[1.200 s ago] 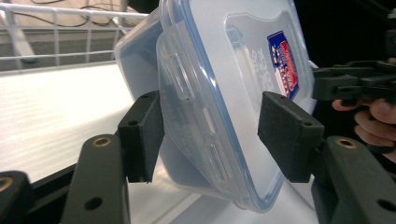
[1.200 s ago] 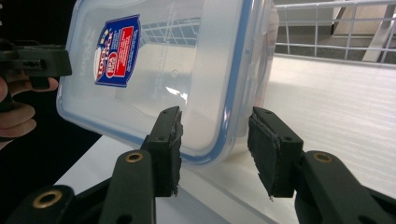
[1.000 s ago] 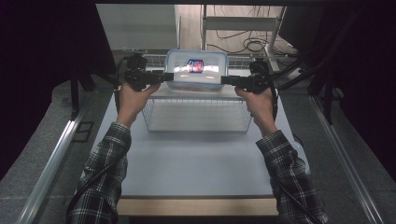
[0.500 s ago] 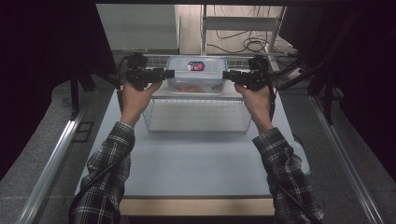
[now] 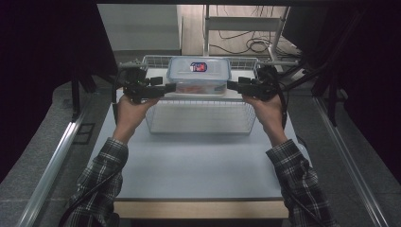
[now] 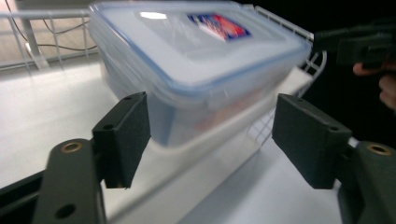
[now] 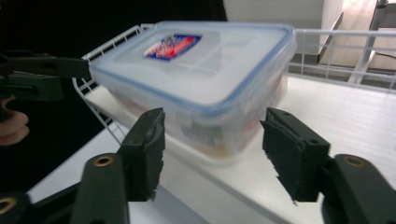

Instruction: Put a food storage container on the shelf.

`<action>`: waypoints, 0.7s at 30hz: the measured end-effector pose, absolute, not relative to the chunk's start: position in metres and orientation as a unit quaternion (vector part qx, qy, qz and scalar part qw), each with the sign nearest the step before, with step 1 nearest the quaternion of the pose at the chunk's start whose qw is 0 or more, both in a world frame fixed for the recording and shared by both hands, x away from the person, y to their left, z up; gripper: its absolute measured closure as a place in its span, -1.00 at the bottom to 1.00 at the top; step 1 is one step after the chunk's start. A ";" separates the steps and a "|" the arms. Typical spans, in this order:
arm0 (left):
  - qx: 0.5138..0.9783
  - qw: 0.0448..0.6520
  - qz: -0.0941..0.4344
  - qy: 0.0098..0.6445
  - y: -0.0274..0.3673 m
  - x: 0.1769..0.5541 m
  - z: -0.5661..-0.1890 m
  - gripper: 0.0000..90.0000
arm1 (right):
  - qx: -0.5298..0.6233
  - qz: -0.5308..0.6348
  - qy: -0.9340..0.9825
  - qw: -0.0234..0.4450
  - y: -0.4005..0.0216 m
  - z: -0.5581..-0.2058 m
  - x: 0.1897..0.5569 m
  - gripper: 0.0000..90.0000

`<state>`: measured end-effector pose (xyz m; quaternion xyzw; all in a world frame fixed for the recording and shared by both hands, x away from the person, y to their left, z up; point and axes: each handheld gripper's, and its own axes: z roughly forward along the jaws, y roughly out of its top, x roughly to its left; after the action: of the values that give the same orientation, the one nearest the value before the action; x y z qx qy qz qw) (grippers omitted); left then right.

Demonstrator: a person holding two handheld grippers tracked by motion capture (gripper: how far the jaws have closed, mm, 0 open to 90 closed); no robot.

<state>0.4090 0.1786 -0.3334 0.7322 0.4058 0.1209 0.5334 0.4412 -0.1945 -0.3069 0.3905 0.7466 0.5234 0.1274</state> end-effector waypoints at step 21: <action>0.771 0.514 0.117 0.358 0.166 0.332 -0.383 -0.80 | 0.330 0.501 0.784 0.157 -0.204 -0.347 0.373 -0.78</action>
<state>0.3319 0.1659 -0.3827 0.7706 0.3583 0.1173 0.5138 0.3734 -0.2039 -0.3469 0.3304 0.7845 0.5007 0.1573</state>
